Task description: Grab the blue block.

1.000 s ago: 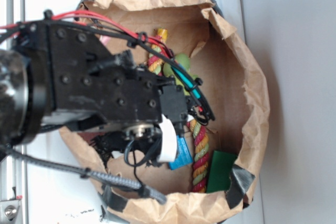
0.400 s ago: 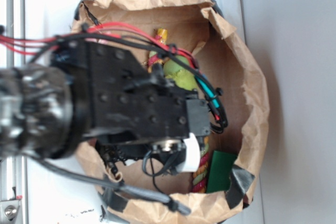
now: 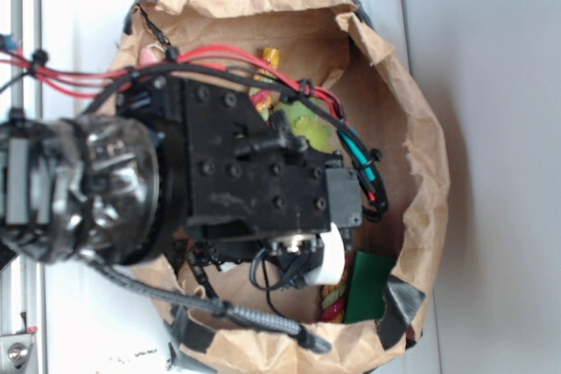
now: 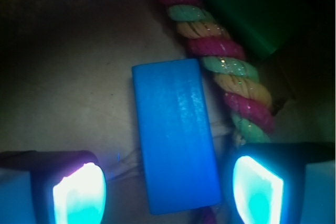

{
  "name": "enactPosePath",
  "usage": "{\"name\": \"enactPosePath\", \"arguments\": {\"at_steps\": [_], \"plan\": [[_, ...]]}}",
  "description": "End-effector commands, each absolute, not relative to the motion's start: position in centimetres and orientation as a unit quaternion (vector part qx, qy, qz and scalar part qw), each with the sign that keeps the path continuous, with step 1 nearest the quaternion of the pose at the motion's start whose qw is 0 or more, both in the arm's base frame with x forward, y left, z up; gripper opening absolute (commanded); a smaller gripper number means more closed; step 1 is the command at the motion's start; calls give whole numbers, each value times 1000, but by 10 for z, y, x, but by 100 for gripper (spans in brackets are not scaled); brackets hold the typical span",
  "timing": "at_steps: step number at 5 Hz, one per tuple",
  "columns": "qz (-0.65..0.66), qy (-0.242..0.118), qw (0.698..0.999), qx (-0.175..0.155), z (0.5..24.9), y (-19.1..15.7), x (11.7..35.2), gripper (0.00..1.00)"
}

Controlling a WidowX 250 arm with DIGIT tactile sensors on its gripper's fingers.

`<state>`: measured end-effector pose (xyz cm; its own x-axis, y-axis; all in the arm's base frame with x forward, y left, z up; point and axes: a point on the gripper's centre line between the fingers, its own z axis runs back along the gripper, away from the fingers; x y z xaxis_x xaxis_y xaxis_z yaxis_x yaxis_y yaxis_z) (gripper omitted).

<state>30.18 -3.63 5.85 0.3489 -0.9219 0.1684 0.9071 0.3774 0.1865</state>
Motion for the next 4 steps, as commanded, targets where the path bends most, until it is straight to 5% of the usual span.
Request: {"name": "enactPosePath", "arguments": {"at_steps": [1, 4], "plan": [[-579, -130, 804, 47, 56, -51, 299, 100], [-580, -122, 804, 51, 47, -55, 300, 100]]}}
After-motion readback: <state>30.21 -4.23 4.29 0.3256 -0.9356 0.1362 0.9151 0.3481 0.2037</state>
